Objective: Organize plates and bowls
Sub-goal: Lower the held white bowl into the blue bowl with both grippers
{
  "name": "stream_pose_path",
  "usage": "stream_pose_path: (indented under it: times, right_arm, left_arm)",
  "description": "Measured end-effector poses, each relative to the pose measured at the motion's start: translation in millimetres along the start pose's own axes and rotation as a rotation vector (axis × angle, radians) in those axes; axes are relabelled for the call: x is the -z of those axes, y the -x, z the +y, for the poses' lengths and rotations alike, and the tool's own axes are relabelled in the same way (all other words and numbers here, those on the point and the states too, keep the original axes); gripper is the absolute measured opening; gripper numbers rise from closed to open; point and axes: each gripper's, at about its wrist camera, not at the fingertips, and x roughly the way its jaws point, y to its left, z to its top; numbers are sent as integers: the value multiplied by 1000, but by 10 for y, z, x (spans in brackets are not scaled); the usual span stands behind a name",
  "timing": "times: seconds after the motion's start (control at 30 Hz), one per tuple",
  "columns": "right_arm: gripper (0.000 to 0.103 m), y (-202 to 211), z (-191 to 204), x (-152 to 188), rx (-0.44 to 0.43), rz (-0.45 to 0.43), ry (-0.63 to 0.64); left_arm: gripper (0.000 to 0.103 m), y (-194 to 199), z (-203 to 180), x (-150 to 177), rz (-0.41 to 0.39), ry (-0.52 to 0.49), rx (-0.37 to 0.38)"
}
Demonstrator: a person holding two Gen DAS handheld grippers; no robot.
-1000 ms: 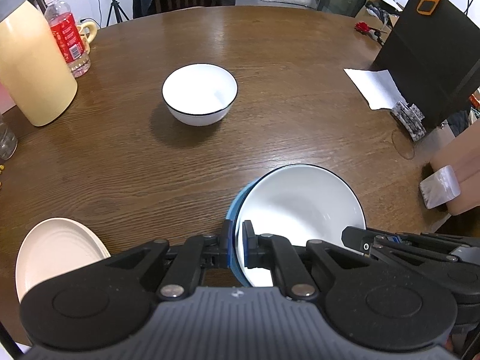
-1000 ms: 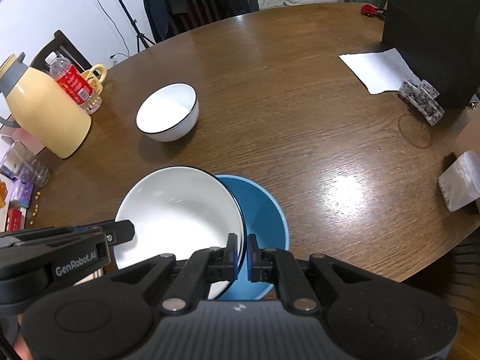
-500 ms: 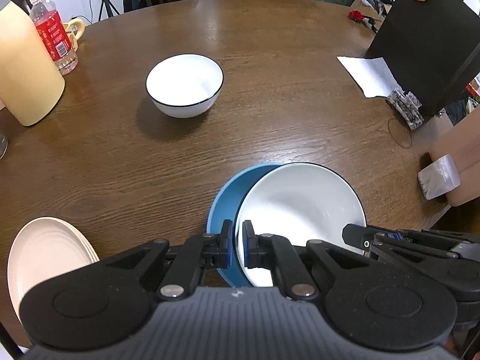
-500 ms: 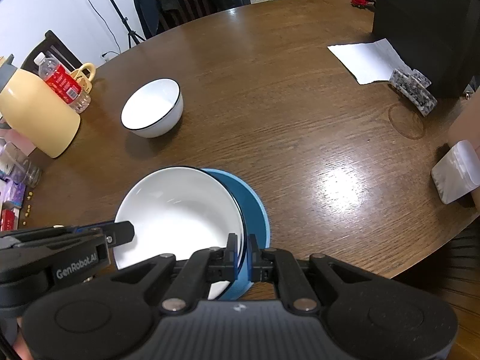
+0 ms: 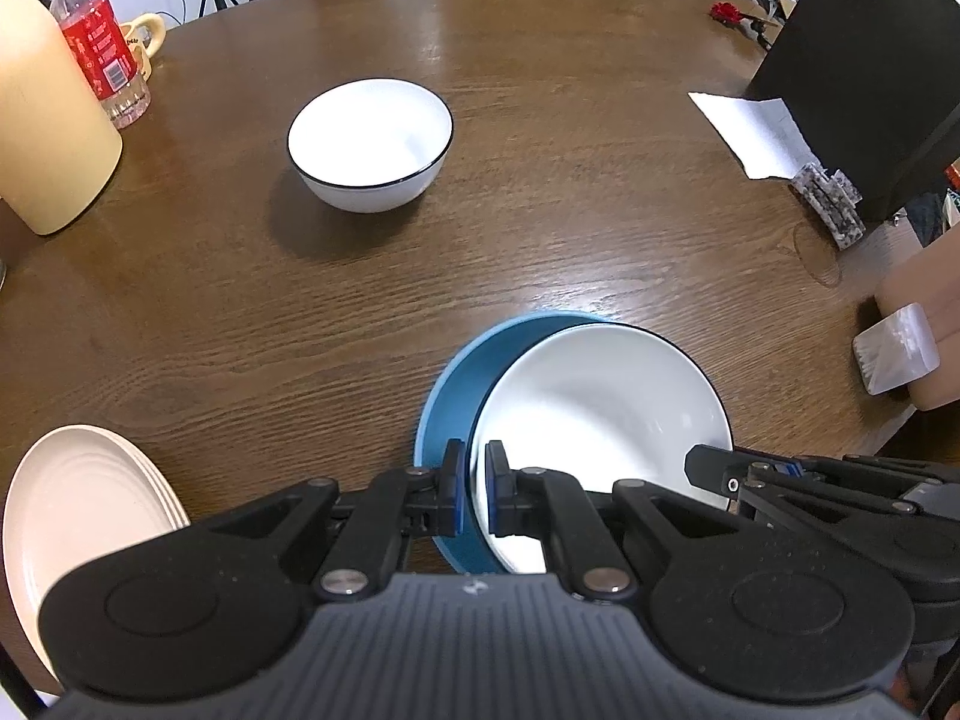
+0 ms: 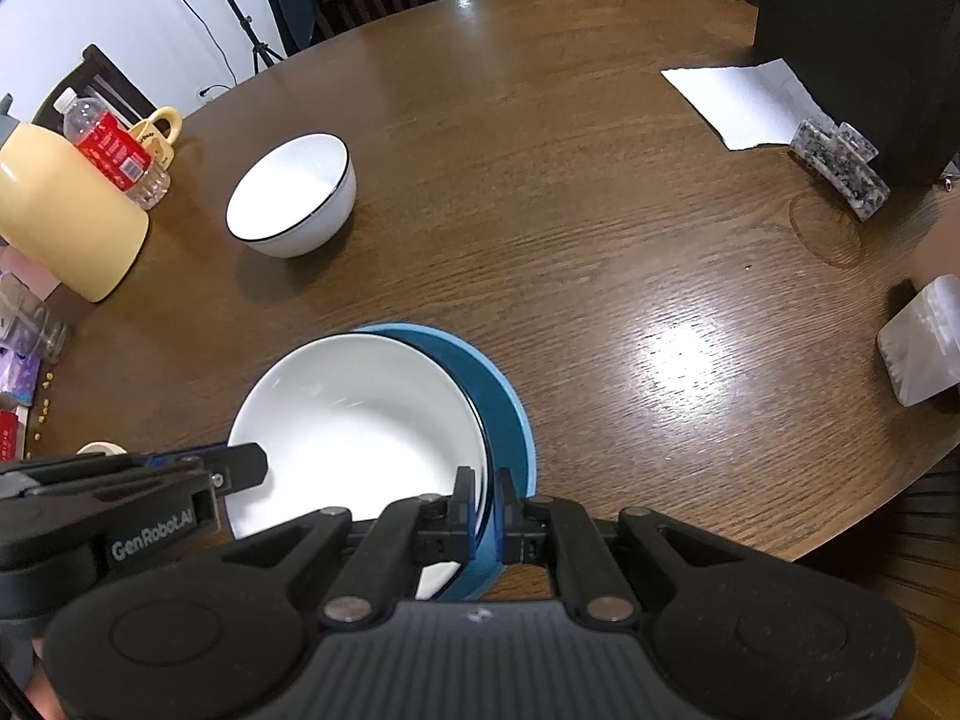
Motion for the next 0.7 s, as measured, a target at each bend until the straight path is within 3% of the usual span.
stream_pose_path:
  times: [0.7]
  right_arm:
    - [6, -275, 73, -34, 43, 39, 66]
  left_arm:
    - [7, -283, 48, -29, 60, -17, 0]
